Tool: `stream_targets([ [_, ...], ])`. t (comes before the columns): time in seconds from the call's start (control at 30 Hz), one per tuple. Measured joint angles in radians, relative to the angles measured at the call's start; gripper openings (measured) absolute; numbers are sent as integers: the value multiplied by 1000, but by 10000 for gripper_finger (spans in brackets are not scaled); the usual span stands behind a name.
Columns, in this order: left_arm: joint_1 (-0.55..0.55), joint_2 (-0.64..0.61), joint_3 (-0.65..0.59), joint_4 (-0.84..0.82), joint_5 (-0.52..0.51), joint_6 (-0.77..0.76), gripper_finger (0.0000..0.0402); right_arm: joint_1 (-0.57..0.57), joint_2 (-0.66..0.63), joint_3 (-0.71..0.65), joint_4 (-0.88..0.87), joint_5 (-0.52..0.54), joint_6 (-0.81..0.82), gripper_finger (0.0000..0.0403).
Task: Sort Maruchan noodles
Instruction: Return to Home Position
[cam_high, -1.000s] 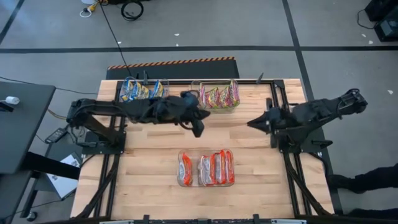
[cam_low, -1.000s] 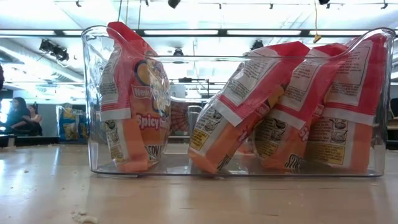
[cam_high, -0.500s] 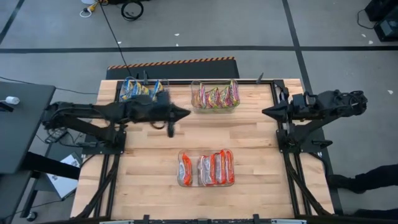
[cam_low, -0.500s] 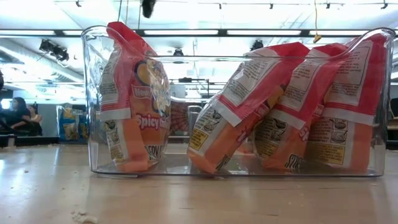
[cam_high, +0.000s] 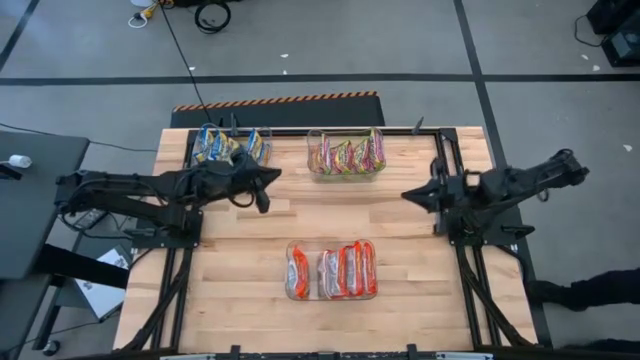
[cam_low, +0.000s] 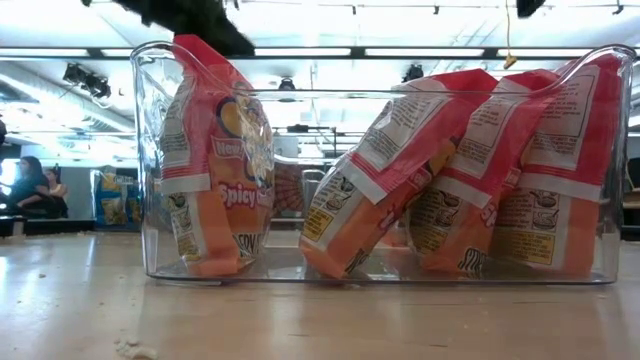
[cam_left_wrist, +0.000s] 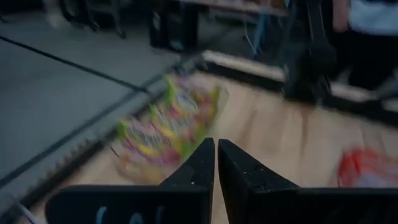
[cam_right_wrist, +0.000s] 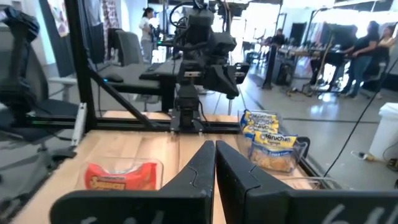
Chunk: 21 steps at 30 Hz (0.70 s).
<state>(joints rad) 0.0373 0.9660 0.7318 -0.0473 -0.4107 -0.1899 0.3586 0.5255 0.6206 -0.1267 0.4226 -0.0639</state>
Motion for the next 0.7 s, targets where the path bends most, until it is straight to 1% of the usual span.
stream_targets([
  [0.07,-1,-21,-44,-11,58,-2,26,-7,-3,-67,83,2,-13,19],
  [0.13,-3,-67,-110,19,138,-13,26,-9,-23,-112,115,2,-18,20],
  [0.23,-2,-156,-231,157,246,16,27,-9,-71,-153,109,-8,-18,21],
  [0.3,-1,-221,-296,248,315,60,27,-9,-117,-174,100,-49,-18,20],
  [0.37,-3,-293,-332,271,357,87,27,-10,-167,-184,63,-97,-8,20],
  [0.47,-2,-390,-368,215,359,123,27,-17,-235,-192,-31,-136,33,20],
  [0.53,-2,-438,-380,176,316,124,27,-24,-276,-194,-92,-125,49,21],
  [0.6,-2,-467,-380,163,271,87,27,-30,-319,-194,-127,-106,55,20],
  [0.7,-1,-499,-380,148,244,73,27,-30,-389,-195,-160,-125,69,19],
])
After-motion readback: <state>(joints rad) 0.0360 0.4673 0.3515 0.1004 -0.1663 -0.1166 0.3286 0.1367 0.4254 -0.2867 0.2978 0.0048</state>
